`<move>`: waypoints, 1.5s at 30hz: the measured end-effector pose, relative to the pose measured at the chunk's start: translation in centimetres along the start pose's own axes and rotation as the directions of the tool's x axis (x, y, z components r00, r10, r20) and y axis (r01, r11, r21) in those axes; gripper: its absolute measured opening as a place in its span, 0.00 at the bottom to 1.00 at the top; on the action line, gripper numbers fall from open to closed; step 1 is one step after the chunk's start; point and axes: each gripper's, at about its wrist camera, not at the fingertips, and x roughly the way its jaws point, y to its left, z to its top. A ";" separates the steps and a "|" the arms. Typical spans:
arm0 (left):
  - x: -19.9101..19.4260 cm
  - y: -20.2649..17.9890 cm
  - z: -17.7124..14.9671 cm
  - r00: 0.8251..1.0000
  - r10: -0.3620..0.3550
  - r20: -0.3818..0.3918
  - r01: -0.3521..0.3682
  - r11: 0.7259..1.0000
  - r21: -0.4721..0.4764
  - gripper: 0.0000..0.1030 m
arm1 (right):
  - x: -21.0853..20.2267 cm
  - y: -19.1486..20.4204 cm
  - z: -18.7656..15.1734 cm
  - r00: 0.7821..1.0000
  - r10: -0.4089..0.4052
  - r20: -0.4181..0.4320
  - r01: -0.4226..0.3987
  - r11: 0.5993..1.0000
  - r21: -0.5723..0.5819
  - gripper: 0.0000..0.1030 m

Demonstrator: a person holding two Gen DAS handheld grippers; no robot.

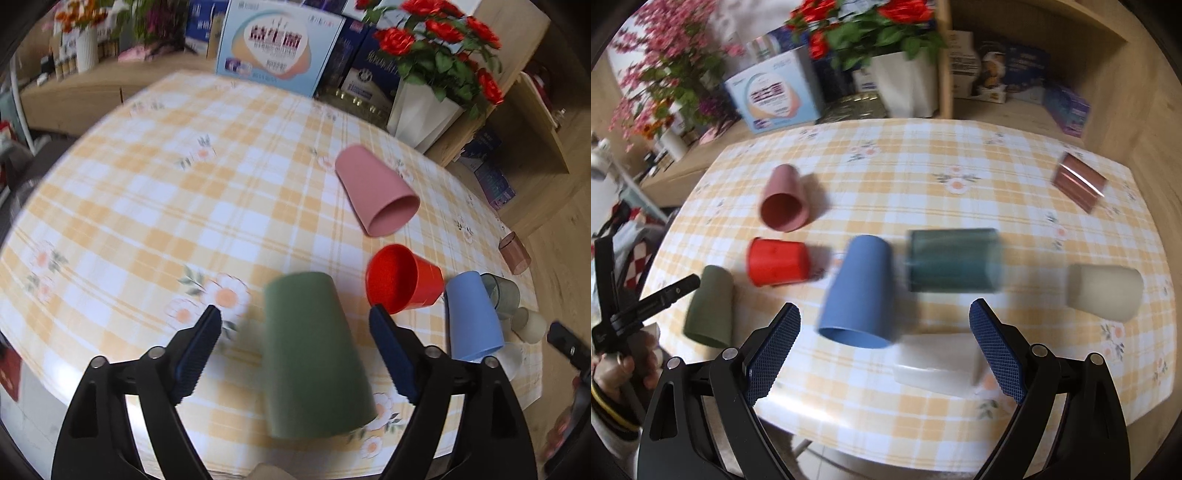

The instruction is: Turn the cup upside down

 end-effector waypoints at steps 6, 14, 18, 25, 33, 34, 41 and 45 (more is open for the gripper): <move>-3.9 2.2 -0.4 0.993 0.056 0.099 -0.063 0.995 0.073 0.92 | 1.5 6.3 2.7 0.990 0.107 -0.093 -0.117 0.987 -0.111 0.87; -7.3 6.4 -0.9 0.983 0.093 0.155 -0.104 0.993 0.062 0.94 | 6.3 17.2 5.7 0.940 0.188 -0.285 -0.257 0.939 -0.227 0.87; -8.1 8.0 -1.0 0.979 0.105 0.173 -0.113 0.993 0.038 0.94 | 9.6 20.9 6.0 0.909 0.177 -0.378 -0.273 0.937 -0.217 0.87; -8.4 10.1 -1.6 0.979 0.104 0.177 -0.105 0.994 -0.002 0.94 | 14.3 22.8 5.3 0.863 0.139 -0.487 -0.244 0.957 -0.159 0.87; -8.0 11.2 -2.2 0.980 0.104 0.167 -0.099 0.994 -0.034 0.94 | 16.7 23.5 4.5 0.845 0.110 -0.523 -0.210 0.968 -0.136 0.85; -7.9 11.3 -2.2 0.981 0.104 0.164 -0.100 0.994 -0.036 0.94 | 17.0 23.4 4.4 0.843 0.107 -0.526 -0.207 0.969 -0.133 0.75; -7.7 11.6 -2.2 0.983 0.100 0.152 -0.093 0.994 -0.057 0.94 | 18.9 23.1 3.9 0.832 0.104 -0.545 -0.185 0.978 -0.095 0.63; -7.7 11.9 -2.3 0.983 0.093 0.158 -0.081 0.994 -0.079 0.94 | 19.0 22.6 3.7 0.831 0.133 -0.540 -0.203 0.977 -0.070 0.53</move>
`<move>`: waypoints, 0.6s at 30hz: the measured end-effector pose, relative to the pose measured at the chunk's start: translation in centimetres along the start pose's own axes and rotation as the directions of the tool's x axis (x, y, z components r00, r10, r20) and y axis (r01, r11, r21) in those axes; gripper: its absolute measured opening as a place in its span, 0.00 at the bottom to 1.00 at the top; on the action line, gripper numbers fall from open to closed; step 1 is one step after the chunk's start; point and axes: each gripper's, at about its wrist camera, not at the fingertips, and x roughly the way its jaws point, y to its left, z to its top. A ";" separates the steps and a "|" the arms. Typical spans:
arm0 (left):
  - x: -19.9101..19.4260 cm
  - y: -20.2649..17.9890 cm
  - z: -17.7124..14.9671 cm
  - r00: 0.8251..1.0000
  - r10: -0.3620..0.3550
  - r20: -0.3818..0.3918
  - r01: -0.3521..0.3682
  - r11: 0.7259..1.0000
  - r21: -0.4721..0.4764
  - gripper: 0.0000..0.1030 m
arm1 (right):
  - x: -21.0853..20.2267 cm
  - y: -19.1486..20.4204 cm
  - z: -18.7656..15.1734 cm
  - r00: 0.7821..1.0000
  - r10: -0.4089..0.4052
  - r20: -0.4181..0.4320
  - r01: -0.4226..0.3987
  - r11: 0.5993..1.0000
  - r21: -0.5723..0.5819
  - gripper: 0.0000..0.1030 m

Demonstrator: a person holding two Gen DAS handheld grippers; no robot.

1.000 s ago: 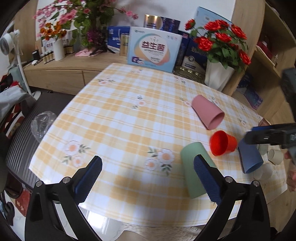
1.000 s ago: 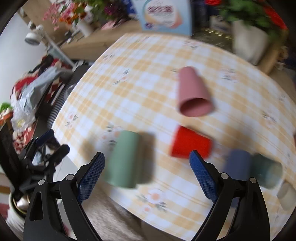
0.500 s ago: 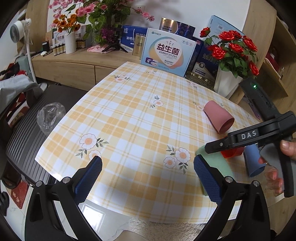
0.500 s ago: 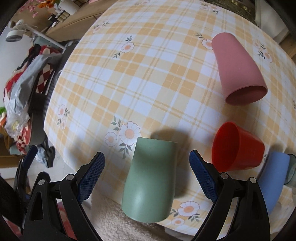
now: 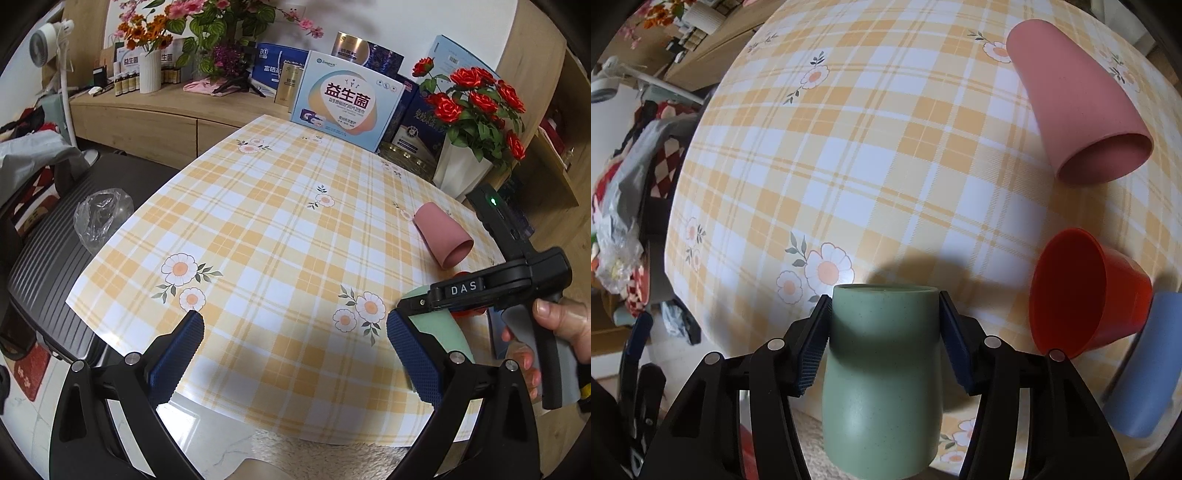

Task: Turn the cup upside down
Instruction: 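Close the right gripper around the sage green cup's body, then turn the sage green cup rim-down with the right gripper and set it on the table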

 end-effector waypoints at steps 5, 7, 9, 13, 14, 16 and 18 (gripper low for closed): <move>0.1 -0.3 -0.4 1.000 -0.012 -0.003 0.012 1.000 -0.005 0.94 | -1.0 -0.8 -1.0 0.997 0.057 0.059 -0.058 0.998 0.003 0.53; 0.2 -0.7 -0.5 1.000 -0.015 -0.004 0.015 1.000 0.005 0.94 | -1.7 -0.9 -1.6 0.993 0.073 0.097 -0.073 0.997 -0.009 0.53; 0.3 -1.0 -0.8 1.000 -0.020 -0.007 0.021 1.000 0.013 0.94 | -2.8 -1.0 -2.7 0.985 0.098 0.143 -0.094 0.995 -0.035 0.53; 0.5 -1.4 -1.3 1.000 -0.027 -0.013 0.027 1.000 0.011 0.94 | -4.9 -1.6 -5.0 0.961 0.129 0.246 -0.111 0.990 -0.088 0.53; 0.6 -1.5 -1.4 0.999 -0.029 -0.014 0.029 1.000 0.009 0.94 | -5.4 -1.6 -5.8 0.952 0.130 0.277 -0.103 0.988 -0.112 0.53; 0.8 -1.7 -1.6 0.999 -0.033 -0.020 0.033 0.999 0.005 0.94 | -6.1 -1.9 -6.8 0.939 0.130 0.317 -0.093 0.987 -0.127 0.53; 0.8 -2.0 -1.8 0.999 -0.034 -0.022 0.035 0.999 0.005 0.94 | -6.8 -2.3 -7.9 0.926 0.134 0.353 -0.091 0.987 -0.135 0.53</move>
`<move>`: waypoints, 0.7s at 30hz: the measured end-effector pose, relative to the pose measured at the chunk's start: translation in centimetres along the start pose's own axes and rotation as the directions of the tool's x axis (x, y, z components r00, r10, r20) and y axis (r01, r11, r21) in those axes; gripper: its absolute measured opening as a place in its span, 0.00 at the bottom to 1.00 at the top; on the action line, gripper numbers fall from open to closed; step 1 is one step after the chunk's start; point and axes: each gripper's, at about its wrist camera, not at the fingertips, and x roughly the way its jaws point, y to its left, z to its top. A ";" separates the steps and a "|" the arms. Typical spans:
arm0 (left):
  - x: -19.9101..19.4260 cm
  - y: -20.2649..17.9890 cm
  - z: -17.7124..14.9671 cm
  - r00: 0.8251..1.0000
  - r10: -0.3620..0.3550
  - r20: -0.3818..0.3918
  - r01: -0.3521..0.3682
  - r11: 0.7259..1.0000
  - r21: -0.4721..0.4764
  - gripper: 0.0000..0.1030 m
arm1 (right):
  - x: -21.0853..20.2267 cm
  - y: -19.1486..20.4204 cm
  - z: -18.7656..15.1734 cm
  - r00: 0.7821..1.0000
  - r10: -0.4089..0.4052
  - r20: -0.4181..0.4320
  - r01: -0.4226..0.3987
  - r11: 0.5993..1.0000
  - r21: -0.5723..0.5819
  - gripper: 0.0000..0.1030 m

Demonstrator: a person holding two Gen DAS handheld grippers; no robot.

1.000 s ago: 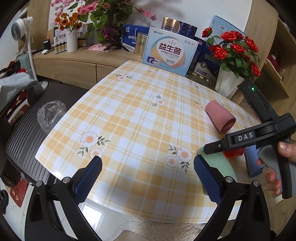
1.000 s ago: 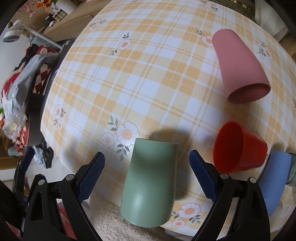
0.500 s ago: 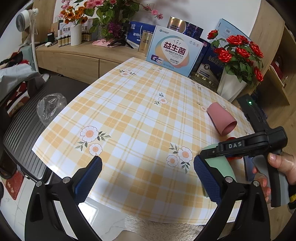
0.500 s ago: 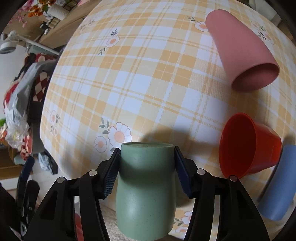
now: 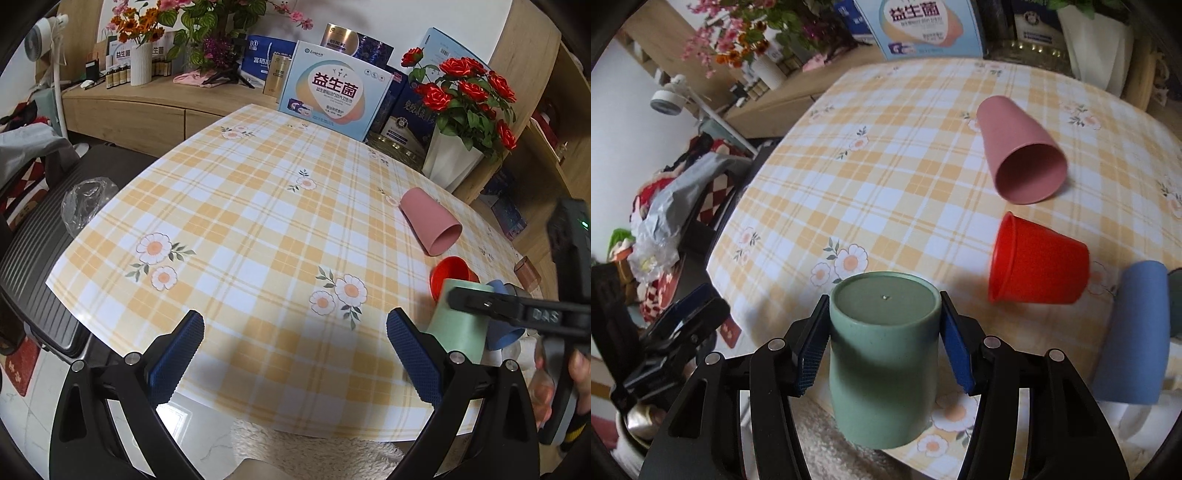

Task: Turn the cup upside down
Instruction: 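Turn the sage green cup rim-down with the right gripper and set it on the table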

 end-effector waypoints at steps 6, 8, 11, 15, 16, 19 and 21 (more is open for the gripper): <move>0.0 -0.7 -0.2 1.000 -0.006 0.004 0.006 1.000 -0.011 0.94 | -1.6 -0.2 -0.8 0.998 -0.021 0.062 0.023 0.999 -0.034 0.53; 0.0 -0.8 -0.1 1.000 -0.006 0.005 0.006 1.000 -0.009 0.94 | -1.8 -0.2 -0.8 0.996 -0.038 0.077 0.041 0.998 -0.042 0.53; 0.0 -1.2 0.0 1.000 -0.005 0.008 0.005 1.000 -0.002 0.94 | -1.8 -0.4 -0.4 0.994 -0.057 0.096 0.061 0.997 -0.047 0.53; -0.1 -1.6 0.4 1.000 -0.001 0.015 0.001 1.000 0.001 0.94 | -1.7 -0.1 0.4 0.988 -0.095 0.122 0.103 0.993 -0.064 0.53; -0.2 -1.7 0.6 1.000 0.001 0.019 -0.001 1.000 0.000 0.94 | -1.6 0.1 0.6 0.986 -0.106 0.128 0.116 0.991 -0.073 0.53; -0.3 -1.7 0.9 1.000 0.004 0.025 -0.004 1.000 -0.001 0.94 | -1.2 0.8 1.3 0.979 -0.142 0.144 0.159 0.981 -0.111 0.53; -0.4 -1.6 1.0 1.000 0.007 0.029 -0.007 1.000 -0.001 0.94 | -0.9 1.2 1.6 0.974 -0.165 0.152 0.186 0.974 -0.132 0.53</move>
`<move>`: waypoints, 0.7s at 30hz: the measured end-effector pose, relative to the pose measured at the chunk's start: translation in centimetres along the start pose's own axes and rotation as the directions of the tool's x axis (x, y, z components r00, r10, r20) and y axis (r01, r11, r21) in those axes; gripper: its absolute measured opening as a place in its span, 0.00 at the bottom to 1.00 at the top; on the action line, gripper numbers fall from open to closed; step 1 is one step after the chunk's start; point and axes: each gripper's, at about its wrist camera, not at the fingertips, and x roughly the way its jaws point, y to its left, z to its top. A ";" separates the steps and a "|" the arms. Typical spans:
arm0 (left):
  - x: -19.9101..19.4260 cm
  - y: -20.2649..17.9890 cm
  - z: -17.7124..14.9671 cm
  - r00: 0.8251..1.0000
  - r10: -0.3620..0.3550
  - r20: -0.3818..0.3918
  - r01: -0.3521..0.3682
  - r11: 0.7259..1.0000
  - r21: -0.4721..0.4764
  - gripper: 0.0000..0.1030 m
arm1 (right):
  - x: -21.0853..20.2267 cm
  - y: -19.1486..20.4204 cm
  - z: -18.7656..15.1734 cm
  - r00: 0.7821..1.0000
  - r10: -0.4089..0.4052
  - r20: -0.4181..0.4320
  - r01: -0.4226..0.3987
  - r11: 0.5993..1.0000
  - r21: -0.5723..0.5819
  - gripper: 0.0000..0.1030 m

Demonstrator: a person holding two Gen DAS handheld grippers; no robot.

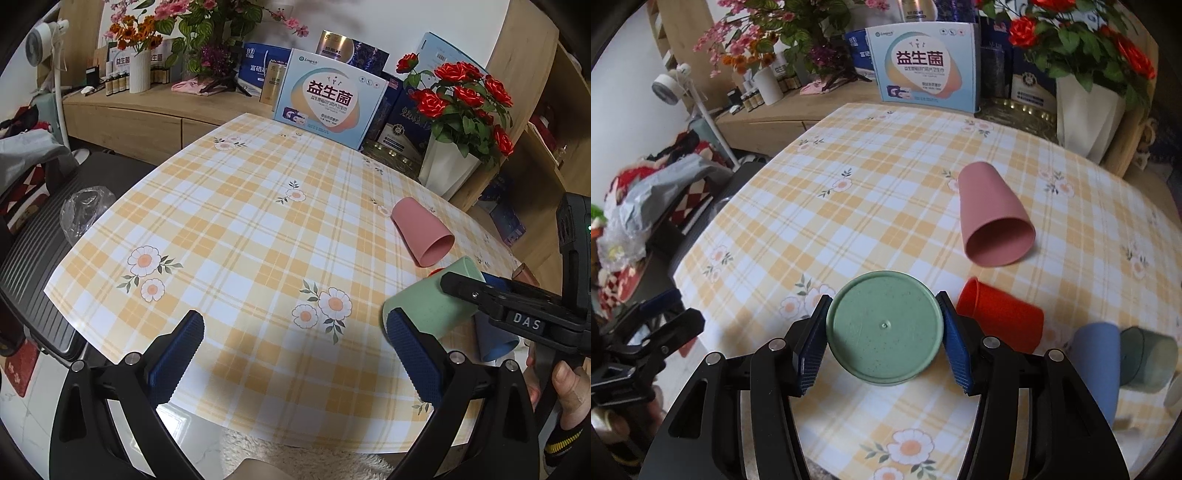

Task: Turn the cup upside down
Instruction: 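Turn the sage green cup rim-down with the right gripper and set it on the table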

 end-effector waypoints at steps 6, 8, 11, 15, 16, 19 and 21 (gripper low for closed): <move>-0.1 0.4 0.1 1.000 0.013 0.001 -0.013 1.000 -0.002 0.94 | 0.7 1.0 0.2 0.999 -0.047 0.001 0.046 0.997 -0.057 0.53; 0.0 0.7 0.1 1.000 0.020 -0.001 -0.020 1.000 -0.007 0.94 | 1.1 1.1 0.1 0.999 -0.049 -0.007 0.049 0.997 -0.065 0.53; -0.1 0.9 0.1 1.000 0.026 -0.001 -0.026 1.000 -0.013 0.94 | 1.3 1.6 0.1 0.998 -0.060 -0.010 0.059 0.994 -0.093 0.53; -0.3 1.0 0.1 1.000 0.030 0.002 -0.030 0.999 -0.014 0.94 | 1.3 1.7 0.4 0.999 -0.047 -0.021 0.045 0.995 -0.086 0.53; -0.4 1.0 0.2 1.000 0.030 0.003 -0.030 0.999 -0.015 0.94 | 1.3 1.7 0.4 0.999 -0.045 -0.021 0.043 0.996 -0.083 0.54; -0.7 1.0 0.4 1.000 0.027 0.011 -0.027 1.000 -0.013 0.94 | 0.9 1.8 0.5 0.999 -0.043 -0.020 0.042 0.997 -0.071 0.54; -1.1 1.0 0.6 0.999 0.032 0.020 -0.031 0.999 -0.008 0.94 | 0.0 1.8 0.7 0.999 -0.036 -0.002 0.035 0.997 -0.067 0.54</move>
